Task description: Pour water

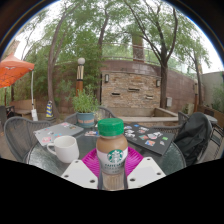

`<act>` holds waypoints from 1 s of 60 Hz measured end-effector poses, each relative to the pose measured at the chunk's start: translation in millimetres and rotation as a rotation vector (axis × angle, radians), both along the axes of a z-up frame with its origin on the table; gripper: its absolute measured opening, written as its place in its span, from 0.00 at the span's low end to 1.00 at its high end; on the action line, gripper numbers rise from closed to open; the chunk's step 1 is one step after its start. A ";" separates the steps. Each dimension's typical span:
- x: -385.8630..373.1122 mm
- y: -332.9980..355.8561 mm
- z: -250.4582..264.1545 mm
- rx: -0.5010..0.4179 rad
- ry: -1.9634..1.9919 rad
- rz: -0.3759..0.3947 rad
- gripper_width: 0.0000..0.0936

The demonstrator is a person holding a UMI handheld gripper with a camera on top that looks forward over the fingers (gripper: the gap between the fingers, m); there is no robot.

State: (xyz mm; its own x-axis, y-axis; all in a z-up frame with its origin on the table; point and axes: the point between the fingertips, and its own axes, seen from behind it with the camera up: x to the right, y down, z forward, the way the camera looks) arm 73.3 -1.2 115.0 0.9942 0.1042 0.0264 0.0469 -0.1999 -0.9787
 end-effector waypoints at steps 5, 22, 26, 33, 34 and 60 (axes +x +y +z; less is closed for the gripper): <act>4.2 24.9 23.9 0.001 -0.165 0.005 0.30; -53.6 100.3 42.3 0.058 -1.203 0.166 0.30; -68.3 105.2 29.6 0.047 -1.485 0.177 0.30; -69.4 109.7 17.0 -0.003 -1.843 0.222 0.30; -69.1 109.4 17.0 -0.011 -1.889 0.224 0.30; -80.2 108.2 30.6 -0.107 -2.256 0.393 0.30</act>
State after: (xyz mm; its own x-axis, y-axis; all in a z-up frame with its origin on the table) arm -6.9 107.0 145.6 -0.6788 0.2957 0.6721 0.7154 0.0602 0.6961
